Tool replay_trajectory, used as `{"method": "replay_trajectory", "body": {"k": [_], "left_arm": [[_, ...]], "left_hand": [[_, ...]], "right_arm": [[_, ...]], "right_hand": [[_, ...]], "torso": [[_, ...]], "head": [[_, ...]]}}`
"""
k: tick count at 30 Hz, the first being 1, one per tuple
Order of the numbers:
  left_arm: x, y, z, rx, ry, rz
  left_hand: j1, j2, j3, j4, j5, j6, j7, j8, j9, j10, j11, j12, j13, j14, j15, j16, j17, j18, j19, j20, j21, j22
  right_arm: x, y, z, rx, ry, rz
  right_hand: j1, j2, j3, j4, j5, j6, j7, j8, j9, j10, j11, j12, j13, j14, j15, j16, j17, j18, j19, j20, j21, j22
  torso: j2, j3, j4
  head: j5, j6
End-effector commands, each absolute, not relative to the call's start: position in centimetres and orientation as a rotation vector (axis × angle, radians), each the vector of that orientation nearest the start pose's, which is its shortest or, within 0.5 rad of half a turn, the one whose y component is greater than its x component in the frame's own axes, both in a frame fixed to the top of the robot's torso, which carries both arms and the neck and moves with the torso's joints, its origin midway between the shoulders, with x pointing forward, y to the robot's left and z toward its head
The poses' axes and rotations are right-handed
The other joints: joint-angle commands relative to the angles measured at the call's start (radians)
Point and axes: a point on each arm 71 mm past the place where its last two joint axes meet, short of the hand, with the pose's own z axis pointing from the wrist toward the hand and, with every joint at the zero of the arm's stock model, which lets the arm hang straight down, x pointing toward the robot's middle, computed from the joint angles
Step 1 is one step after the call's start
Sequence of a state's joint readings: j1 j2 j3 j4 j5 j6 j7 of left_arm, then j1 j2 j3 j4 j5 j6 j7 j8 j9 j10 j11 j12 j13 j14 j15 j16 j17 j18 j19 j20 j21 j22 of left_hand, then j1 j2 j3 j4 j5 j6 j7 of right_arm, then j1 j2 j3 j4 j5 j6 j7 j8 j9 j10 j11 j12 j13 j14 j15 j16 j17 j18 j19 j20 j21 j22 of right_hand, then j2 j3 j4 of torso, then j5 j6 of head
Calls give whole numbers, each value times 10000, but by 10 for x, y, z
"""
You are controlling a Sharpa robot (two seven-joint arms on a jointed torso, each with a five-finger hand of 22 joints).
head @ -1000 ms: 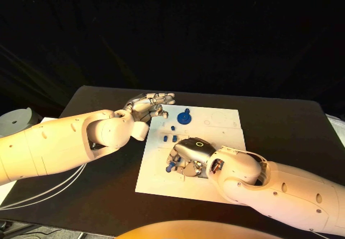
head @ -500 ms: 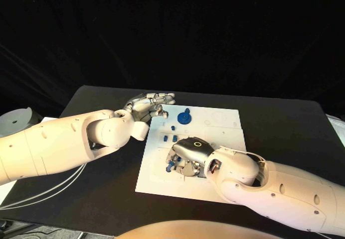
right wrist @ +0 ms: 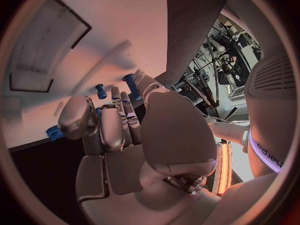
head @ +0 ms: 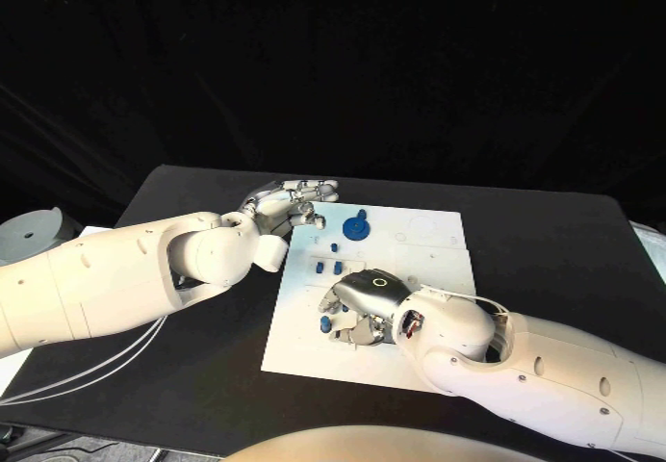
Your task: Assemble the parts on the task board
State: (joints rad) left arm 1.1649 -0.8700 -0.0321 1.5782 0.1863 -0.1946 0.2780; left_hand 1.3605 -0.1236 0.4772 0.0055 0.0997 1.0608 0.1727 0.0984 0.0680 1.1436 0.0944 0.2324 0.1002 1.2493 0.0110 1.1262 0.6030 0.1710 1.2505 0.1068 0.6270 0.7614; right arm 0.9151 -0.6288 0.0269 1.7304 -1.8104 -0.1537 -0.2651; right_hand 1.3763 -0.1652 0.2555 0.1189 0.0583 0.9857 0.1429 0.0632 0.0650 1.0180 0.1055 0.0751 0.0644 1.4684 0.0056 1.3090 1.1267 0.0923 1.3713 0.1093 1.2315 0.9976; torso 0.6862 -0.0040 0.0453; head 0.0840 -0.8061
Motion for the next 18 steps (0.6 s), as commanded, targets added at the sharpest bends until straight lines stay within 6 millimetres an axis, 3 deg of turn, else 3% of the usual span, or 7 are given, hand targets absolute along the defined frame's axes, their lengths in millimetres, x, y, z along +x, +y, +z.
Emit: {"method": "replay_trajectory", "body": {"k": [1, 11, 15, 18], "left_arm": [[470, 198, -197, -13841, 15597, -16855], [470, 198, -197, -13840, 15639, -16884], [470, 199, -197, -13845, 15652, -16881], [470, 199, -197, -13852, 15659, -16869]], "left_hand": [[76, 50, -21, -43, 54, -69, -1, 54, 3, -84, 7, 34, 8, -82, -11, 46, -8, 106, 2, 5, -36, -16], [76, 50, -21, -43, 54, -69, -1, 54, 3, -84, 7, 34, 8, -82, -11, 46, -8, 106, 2, 5, -36, -16], [76, 50, -21, -43, 54, -69, -1, 54, 3, -84, 7, 34, 8, -82, -11, 46, -8, 106, 2, 5, -36, -16], [76, 50, -21, -43, 54, -69, -1, 54, 3, -84, 7, 34, 8, -82, -11, 46, -8, 106, 2, 5, -36, -16]], "right_arm": [[369, -45, -249, -4819, 17456, 8454], [367, -61, -235, -3743, 16596, 9056], [371, -81, -226, -2828, 16663, 9200], [377, -109, -217, -1510, 17146, 9051]], "right_hand": [[24, 118, -150, 15, 38, -86, -14, -16, 6, -70, -9, 71, 9, 263, 80, -55, -29, 174, 14, 65, 6, 37], [218, 252, -415, 5, 128, -33, 31, 22, 24, 41, -44, 212, 20, 252, 57, -85, -97, 173, 44, 55, 27, 50], [293, 363, -487, 19, 176, 151, 56, 50, 40, 629, -158, 530, 65, 259, -21, -83, -110, 171, 66, -1, 44, 70], [316, 462, -445, 90, 323, 352, 58, 89, 55, 1830, -324, 1092, 237, 361, -151, 179, 276, 96, 245, -102, 324, 501]], "torso": [[0, 5, 1], [-6, 21, -19], [-23, 11, -42], [-40, 0, -79]], "head": [[-16, 5], [-119, 92], [-231, 141], [-375, 196]]}}
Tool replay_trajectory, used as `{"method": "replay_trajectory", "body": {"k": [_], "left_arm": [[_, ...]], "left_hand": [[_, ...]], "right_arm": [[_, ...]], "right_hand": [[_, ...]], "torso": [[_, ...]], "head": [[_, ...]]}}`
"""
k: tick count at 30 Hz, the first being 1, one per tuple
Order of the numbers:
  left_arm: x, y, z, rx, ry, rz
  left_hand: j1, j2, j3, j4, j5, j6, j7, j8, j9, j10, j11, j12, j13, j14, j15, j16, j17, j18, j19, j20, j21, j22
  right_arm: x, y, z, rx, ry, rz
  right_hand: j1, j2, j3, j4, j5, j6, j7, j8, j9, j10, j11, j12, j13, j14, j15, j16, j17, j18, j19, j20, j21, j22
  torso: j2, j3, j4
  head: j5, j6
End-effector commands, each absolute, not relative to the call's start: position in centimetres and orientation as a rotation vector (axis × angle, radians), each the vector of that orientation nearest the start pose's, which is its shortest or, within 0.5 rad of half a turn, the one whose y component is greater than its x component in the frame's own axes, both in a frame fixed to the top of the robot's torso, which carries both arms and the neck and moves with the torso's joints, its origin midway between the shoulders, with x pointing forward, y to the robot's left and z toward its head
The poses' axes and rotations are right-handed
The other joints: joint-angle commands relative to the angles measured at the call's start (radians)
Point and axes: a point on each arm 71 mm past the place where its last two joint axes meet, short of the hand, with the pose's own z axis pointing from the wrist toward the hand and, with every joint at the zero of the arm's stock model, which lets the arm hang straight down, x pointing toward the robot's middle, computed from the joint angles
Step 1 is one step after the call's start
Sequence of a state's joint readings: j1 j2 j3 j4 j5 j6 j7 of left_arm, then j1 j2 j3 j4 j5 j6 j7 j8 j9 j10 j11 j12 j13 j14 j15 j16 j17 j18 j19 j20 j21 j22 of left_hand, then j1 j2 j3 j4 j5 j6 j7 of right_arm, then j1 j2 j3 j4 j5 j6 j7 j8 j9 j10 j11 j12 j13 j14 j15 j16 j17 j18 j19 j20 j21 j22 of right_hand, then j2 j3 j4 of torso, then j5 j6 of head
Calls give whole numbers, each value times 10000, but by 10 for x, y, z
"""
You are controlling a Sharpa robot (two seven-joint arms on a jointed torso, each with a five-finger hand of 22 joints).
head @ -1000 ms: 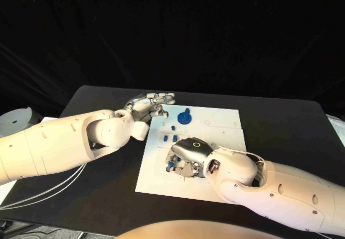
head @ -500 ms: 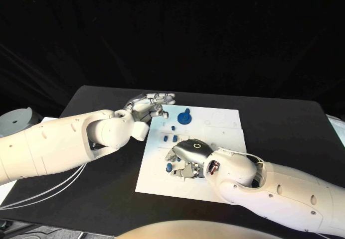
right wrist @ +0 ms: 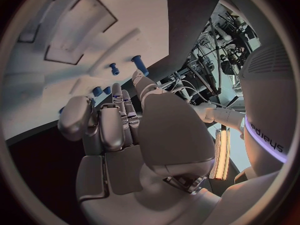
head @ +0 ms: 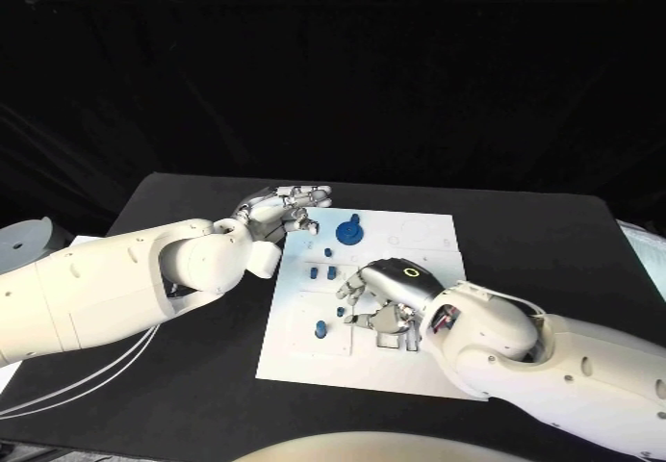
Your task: Assemble the parts on the task board
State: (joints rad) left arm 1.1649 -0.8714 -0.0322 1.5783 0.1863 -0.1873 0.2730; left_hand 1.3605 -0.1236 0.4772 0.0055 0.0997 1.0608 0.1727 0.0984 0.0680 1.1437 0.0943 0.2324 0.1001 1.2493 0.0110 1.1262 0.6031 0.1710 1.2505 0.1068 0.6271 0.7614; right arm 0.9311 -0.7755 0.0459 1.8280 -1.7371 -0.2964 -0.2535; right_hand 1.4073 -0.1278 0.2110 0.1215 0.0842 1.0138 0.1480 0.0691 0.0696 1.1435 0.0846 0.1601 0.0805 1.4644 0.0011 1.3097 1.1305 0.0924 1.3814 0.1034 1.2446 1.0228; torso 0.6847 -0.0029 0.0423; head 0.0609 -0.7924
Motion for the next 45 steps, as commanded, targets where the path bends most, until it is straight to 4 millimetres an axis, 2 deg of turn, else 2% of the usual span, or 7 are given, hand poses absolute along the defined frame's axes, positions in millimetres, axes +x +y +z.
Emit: {"method": "replay_trajectory", "body": {"k": [1, 6, 8, 10, 13, 18, 45], "left_arm": [[469, 200, -197, -13856, 15659, -16860], [469, 201, -197, -13870, 15634, -16811], [469, 202, -197, -13873, 15609, -16789], [469, 203, -198, -13880, 15594, -16758], [469, 203, -198, -13885, 15608, -16744], [469, 203, -199, -13887, 15631, -16748], [468, 204, -200, -13904, 15706, -16757]], "left_hand": [[76, 54, -24, -46, 55, -70, -1, 58, 2, -90, 6, 45, 11, -88, -10, 43, -25, 106, 1, 6, -39, -17], [76, 55, -25, -46, 55, -70, -2, 58, 3, -91, 6, 46, 11, -89, -10, 43, -26, 106, 1, 6, -40, -17], [76, 55, -25, -46, 55, -70, -2, 58, 3, -91, 6, 46, 11, -89, -10, 43, -26, 106, 1, 6, -40, -17], [76, 55, -25, -46, 55, -70, -2, 58, 3, -91, 6, 46, 11, -89, -10, 43, -26, 106, 1, 6, -40, -17], [78, 59, -26, -49, 56, -67, -4, 63, 4, -90, 4, 58, 13, -91, -10, 44, -31, 107, 1, 6, -41, -17], [78, 59, -26, -49, 56, -67, -4, 63, 4, -90, 4, 58, 13, -91, -10, 44, -31, 107, 1, 6, -41, -17], [72, 64, -34, -49, 55, -62, -6, 70, 5, -88, 3, 77, 17, -93, -11, 47, -36, 107, 0, 7, -43, -18]], "right_arm": [[379, -119, -214, -1041, 17335, 8926], [382, -165, -207, 631, 18158, 7956], [381, -180, -207, 1027, 18502, 7464], [377, -197, -210, 1301, 18902, 6792], [373, -212, -214, 1343, 19195, 6034], [364, -223, -221, 1169, 19444, 5053], [359, -210, -249, 81, 19928, 3887]], "right_hand": [[4, 77, -4, 88, 95, 91, 46, 23, 4, 862, -138, 368, 130, 439, -134, 279, 392, 64, 212, -81, 303, 413], [-489, -84, -334, 467, 493, 426, -198, 195, 52, 2291, -449, 1224, 689, 614, -362, 848, 1230, -93, 557, -296, 884, 1281], [-897, -190, -650, 740, 1225, 612, -366, 326, 86, 2877, -621, 1918, 1244, 615, -516, 881, 1226, -121, 624, -458, 1010, 1447], [-1193, -188, -1059, 1027, 1933, 790, -516, 505, 144, 3130, -766, 4540, 4063, 635, -653, 1018, 1398, -164, 688, -631, 1160, 1662], [-1150, 27, -1671, 1316, 2136, 802, -578, 747, 270, 2843, -833, 8281, 8284, 683, -663, 1352, 1917, -214, 743, -708, 1356, 1966], [-1341, 160, -2368, 1664, 2231, 711, -573, 967, 423, 2701, -783, 9847, 10201, 730, -652, 1596, 2328, -253, 794, -675, 1507, 2214], [-1811, 467, -3160, 1696, 2258, 665, -612, 1297, 698, 2590, -791, 10213, 10906, 747, -671, 1714, 2533, -261, 786, -659, 1541, 2273]], "torso": [[-36, -16, -76], [-72, -28, -202], [-74, -18, -264], [-79, 3, -326], [-90, 23, -397], [-86, 41, -478], [-90, 14, -460]], "head": [[-184, 68], [-370, 140], [-406, 171], [-434, 192], [-482, 216], [-507, 222], [-460, 140]]}}
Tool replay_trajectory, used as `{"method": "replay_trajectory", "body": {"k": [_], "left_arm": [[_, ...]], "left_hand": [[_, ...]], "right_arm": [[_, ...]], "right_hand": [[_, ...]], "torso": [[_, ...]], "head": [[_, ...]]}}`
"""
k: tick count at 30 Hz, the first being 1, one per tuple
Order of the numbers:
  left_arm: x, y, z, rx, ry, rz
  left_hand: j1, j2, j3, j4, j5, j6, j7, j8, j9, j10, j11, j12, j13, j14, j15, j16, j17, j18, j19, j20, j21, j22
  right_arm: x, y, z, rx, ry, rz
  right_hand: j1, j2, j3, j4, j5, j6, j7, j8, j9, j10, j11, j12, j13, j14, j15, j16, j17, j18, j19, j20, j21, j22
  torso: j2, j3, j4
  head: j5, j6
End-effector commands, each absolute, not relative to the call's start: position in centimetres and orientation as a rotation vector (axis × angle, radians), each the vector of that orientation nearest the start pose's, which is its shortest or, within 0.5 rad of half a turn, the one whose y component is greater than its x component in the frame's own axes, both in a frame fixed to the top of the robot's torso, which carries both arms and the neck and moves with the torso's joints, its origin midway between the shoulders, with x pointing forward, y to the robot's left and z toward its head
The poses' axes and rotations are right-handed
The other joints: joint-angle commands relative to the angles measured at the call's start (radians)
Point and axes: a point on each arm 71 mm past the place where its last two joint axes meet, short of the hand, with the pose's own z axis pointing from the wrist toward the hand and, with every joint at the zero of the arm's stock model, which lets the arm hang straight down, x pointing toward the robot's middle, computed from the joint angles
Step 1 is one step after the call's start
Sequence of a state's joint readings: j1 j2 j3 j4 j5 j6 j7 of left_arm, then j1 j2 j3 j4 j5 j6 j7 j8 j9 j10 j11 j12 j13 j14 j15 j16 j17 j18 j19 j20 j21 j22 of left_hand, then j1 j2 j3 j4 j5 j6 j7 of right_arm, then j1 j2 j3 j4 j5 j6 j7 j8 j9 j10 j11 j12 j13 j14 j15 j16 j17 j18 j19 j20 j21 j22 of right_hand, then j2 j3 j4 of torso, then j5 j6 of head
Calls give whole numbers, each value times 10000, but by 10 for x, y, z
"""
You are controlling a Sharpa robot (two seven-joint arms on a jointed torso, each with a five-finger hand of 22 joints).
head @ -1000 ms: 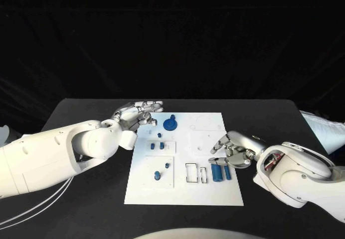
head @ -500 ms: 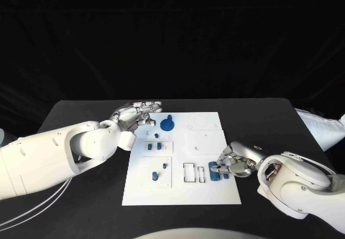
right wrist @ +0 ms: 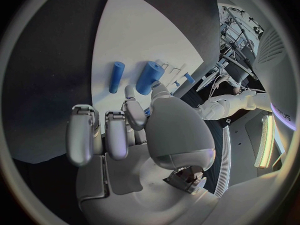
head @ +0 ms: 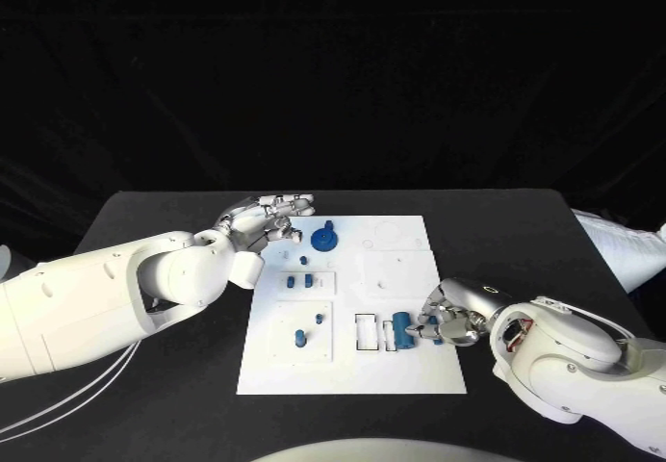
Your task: Assemble the parts on the task board
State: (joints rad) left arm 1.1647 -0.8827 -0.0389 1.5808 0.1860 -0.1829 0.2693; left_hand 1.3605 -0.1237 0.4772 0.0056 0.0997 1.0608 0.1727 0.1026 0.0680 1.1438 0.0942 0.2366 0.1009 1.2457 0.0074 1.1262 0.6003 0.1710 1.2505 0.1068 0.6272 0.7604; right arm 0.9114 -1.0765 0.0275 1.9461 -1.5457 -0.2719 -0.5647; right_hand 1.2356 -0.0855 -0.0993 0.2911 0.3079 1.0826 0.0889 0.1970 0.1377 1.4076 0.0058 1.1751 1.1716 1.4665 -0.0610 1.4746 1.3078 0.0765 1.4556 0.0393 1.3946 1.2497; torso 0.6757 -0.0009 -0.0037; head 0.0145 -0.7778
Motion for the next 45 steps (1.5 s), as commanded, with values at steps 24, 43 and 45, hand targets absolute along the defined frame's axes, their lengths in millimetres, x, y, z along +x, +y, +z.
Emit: {"method": "replay_trajectory", "body": {"k": [24, 43, 45], "left_arm": [[467, 204, -200, -13894, 15801, -16781], [467, 203, -200, -13780, 15903, -16804], [467, 203, -200, -13775, 15907, -16807]], "left_hand": [[58, 62, -45, -45, 53, -62, -5, 32, 5, -95, 5, 48, 11, -64, 25, 44, -26, 108, 0, 8, -46, -8], [52, 63, -52, -45, 53, -63, -6, 36, 5, -101, 4, 60, 12, -67, 26, 45, -33, 108, -1, 9, -49, -9], [52, 63, -52, -45, 53, -63, -6, 36, 5, -101, 4, 60, 12, -67, 26, 45, -33, 108, -1, 9, -49, -9]], "right_arm": [[358, -195, -267, -414, 20351, 3804], [355, -190, -258, 80, 19543, 4409], [355, -189, -254, 528, 19324, 4703]], "right_hand": [[304, 338, -326, -345, -415, -174, -60, 403, 482, -138, -35, -35, 289, 722, -77, 83, 799, -103, 31, -33, 42, 31], [1360, 1026, 1225, -697, -1908, 350, -364, 833, 1056, 97, -308, -171, 402, 800, -294, 311, 1263, -191, 186, -241, 285, 470], [1107, 965, 1238, -487, -1883, 375, -371, 846, 1099, 117, -312, -211, 377, 805, -297, 325, 1291, -193, 191, -242, 294, 484]], "torso": [[-8, -4, -1], [-18, -13, 6], [-14, -17, 9]], "head": [[42, -58], [-14, -21], [-26, -7]]}}
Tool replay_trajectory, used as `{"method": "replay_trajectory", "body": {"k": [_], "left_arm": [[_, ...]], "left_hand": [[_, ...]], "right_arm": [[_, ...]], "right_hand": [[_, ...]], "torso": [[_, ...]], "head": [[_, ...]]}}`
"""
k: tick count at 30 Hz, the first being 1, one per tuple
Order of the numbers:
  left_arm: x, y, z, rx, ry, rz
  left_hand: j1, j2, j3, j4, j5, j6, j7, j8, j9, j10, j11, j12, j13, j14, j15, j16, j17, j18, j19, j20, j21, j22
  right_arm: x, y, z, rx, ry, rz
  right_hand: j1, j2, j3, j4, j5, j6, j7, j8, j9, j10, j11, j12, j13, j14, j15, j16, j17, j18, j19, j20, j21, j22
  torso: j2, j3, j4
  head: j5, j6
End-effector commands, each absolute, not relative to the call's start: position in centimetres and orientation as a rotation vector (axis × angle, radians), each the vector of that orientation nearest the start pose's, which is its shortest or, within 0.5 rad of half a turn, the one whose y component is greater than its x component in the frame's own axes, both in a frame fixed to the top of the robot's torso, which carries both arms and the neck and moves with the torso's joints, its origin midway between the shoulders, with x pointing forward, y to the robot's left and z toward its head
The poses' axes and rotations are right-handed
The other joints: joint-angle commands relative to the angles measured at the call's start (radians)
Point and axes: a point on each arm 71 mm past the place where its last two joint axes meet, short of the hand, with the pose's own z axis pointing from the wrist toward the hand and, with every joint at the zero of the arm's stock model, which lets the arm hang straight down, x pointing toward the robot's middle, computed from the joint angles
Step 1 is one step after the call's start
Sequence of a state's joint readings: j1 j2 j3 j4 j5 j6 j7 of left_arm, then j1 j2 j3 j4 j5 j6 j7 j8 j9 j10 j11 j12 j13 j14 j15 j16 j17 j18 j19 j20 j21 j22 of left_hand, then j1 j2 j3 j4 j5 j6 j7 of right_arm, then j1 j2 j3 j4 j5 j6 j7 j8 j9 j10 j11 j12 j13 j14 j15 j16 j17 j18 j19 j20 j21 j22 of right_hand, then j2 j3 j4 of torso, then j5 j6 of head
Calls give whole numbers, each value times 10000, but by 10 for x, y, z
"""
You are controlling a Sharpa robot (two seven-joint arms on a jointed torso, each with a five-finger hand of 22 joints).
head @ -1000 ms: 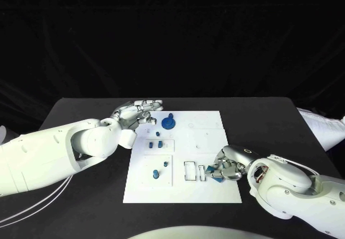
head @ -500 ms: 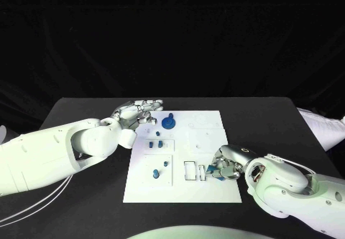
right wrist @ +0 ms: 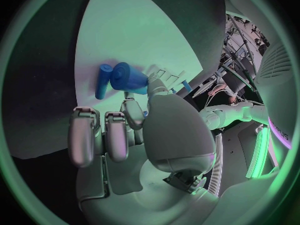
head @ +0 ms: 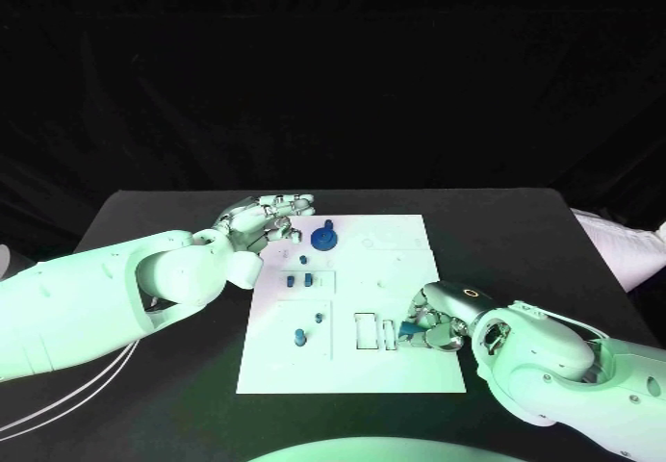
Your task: Assemble the parts on the task board
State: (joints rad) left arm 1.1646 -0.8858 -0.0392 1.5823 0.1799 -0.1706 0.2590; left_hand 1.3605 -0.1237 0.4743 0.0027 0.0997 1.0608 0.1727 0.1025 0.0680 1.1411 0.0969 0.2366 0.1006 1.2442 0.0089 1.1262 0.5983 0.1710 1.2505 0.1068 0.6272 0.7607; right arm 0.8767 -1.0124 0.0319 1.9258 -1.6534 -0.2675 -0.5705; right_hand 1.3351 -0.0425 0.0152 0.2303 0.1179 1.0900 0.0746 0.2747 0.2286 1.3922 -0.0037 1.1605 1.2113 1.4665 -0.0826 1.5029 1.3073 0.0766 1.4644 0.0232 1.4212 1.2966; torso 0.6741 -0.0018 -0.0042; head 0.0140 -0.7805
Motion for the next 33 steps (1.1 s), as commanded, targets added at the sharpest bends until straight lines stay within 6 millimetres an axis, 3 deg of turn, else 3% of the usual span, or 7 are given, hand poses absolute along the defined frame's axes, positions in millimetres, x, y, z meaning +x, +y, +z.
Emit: {"method": "replay_trajectory", "body": {"k": [1, 6, 19, 27, 33], "left_arm": [[467, 203, -200, -13773, 15908, -16808], [467, 202, -200, -13763, 15920, -16828], [466, 200, -200, -13740, 15968, -16900], [465, 198, -199, -13726, 16008, -16946], [465, 197, -199, -13719, 16036, -16976]], "left_hand": [[52, 63, -23, -16, 53, -63, -6, 37, 6, -74, -23, 60, 16, -53, 10, 45, -13, 108, -1, 9, -49, -11], [52, 63, -23, -16, 53, -63, -6, 37, 6, -74, -23, 60, 16, -53, 10, 45, -13, 108, -1, 9, -49, -11], [52, 63, -23, -16, 53, -63, -6, 37, 6, -74, -23, 60, 16, -53, 10, 45, -13, 108, -1, 9, -49, -11], [52, 63, -23, -16, 53, -63, -6, 37, 6, -74, -23, 60, 16, -53, 10, 45, -13, 108, -1, 9, -49, -11], [52, 63, -23, -16, 53, -63, -6, 37, 6, -74, -23, 60, 16, -53, 10, 45, -13, 108, -1, 9, -49, -11]], "right_arm": [[355, -188, -252, 694, 19222, 4818], [356, -185, -241, 1491, 18557, 5442], [357, -164, -243, 1937, 19326, 5938], [359, -150, -252, 1408, 20095, 5858], [363, -143, -257, 994, 20287, 5674]], "right_hand": [[22, 514, 106, 202, 52, 311, -233, 74, 209, 280, -221, -81, -29, 808, -84, 50, 1313, -196, 107, -83, 33, 24], [-351, 350, 133, 533, 739, 380, -269, 129, 352, 356, -251, -97, -9, 827, -111, 105, 1424, -209, 139, -103, 80, 105], [-856, 282, 19, 587, 1714, 561, -352, 218, 634, 554, -320, 335, 486, 830, -170, 122, 1465, -214, 152, -162, 96, 140], [-1170, 429, -132, 601, 2068, 647, -387, 244, 755, 645, -344, 513, 694, 838, -188, 143, 1517, -212, 148, -176, 89, 136], [-1371, 527, -228, 608, 2159, 696, -406, 259, 816, 696, -361, 605, 801, 845, -203, 163, 1562, -213, 151, -188, 90, 143]], "torso": [[-1, -9, 16], [1, -17, 18], [0, -14, 22], [7, -23, 16], [12, -8, 4]], "head": [[-22, 24], [-20, 29], [24, 11], [66, 9], [113, -13]]}}
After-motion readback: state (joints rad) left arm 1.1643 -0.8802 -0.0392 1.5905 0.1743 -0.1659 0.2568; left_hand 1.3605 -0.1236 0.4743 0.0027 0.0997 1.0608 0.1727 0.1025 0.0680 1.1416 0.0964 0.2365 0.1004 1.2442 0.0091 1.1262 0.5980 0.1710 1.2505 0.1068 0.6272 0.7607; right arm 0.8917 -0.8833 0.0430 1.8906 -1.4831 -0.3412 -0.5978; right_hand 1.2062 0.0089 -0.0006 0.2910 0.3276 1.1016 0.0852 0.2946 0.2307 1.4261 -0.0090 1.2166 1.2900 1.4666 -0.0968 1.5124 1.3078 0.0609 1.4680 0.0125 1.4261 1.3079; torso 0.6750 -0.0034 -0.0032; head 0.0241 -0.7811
